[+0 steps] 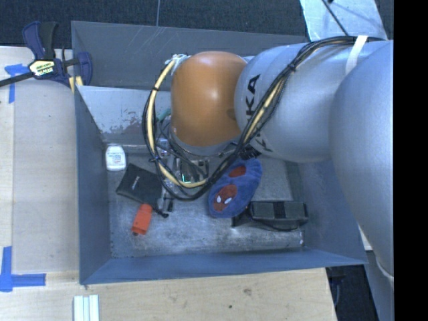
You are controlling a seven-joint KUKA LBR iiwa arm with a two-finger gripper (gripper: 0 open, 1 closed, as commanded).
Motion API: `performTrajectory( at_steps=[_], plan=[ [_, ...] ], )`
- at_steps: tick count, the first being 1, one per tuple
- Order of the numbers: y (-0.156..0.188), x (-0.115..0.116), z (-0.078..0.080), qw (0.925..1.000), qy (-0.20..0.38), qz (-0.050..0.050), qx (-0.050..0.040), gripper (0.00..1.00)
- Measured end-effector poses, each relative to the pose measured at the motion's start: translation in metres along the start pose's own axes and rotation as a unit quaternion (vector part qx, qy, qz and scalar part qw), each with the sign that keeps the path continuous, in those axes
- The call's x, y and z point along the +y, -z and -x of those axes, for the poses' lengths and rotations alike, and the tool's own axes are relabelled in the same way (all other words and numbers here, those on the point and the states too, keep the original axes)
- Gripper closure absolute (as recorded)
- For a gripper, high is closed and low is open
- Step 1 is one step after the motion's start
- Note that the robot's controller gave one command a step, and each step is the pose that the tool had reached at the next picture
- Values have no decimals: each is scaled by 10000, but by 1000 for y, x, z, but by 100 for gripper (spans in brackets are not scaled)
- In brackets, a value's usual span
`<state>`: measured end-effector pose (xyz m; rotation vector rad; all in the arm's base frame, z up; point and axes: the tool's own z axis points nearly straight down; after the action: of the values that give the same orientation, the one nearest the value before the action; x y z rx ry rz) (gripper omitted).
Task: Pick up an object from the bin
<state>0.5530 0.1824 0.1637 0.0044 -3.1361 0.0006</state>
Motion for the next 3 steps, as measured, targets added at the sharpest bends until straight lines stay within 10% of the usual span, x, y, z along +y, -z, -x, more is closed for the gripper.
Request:
performTrajectory(
  at_steps=[1,2,3],
  plan=[
    [-42,-81,34,9889,1487,-16,-20,0],
    [-94,-14,46,9506,3102,4,-47,0],
    [-92,-15,47,9513,3083,2,-61,100]
  ],
)
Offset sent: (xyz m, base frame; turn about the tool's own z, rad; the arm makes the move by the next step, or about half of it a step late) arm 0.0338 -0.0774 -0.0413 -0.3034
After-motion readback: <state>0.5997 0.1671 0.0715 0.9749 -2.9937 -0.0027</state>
